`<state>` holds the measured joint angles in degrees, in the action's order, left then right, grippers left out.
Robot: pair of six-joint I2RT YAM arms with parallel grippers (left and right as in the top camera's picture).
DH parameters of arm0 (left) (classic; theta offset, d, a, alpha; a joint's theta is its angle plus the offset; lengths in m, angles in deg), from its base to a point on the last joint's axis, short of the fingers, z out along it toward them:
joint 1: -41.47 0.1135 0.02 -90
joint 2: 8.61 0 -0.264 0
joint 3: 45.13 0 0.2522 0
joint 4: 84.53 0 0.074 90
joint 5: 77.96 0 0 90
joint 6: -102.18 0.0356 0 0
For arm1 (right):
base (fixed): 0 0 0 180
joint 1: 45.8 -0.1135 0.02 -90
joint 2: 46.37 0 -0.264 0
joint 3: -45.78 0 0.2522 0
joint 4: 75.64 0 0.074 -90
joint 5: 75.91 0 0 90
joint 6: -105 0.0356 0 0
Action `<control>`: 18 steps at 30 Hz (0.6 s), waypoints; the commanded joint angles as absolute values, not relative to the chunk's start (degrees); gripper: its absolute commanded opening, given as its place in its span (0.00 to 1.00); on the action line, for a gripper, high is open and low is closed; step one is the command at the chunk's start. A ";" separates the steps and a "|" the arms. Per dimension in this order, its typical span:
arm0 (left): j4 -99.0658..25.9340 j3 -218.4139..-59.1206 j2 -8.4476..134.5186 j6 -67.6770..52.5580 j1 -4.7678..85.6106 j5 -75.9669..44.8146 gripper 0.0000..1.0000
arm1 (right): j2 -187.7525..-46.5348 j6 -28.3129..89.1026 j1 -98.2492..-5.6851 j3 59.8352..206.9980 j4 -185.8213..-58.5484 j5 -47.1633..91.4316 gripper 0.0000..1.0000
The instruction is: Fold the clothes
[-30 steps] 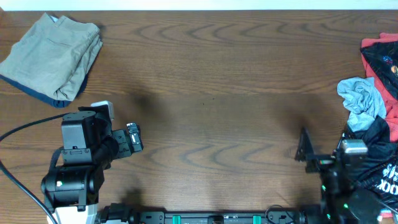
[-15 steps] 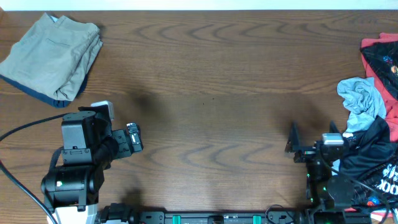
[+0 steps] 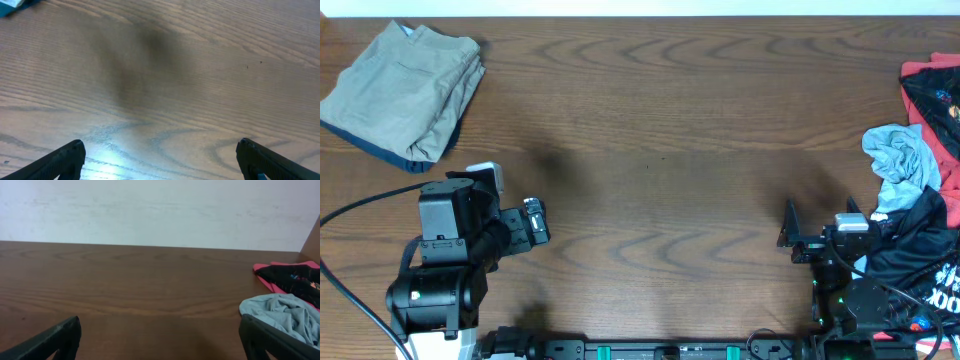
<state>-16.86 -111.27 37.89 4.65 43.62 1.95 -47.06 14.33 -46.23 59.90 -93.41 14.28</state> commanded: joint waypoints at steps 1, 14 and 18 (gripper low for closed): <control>-16.80 -111.03 37.80 4.39 43.54 2.46 0.98 | -46.69 13.67 -45.71 59.86 -93.67 14.52 0.99; -16.80 -111.03 37.76 4.39 43.54 2.46 0.98 | -46.69 13.67 -45.71 59.86 -93.67 14.52 0.99; -16.80 -111.01 37.04 4.39 43.51 2.46 0.98 | -46.69 13.67 -45.71 59.86 -93.67 14.52 0.99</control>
<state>-16.86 -111.27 37.82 4.65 43.62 1.95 -47.06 14.33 -46.23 59.92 -93.41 14.28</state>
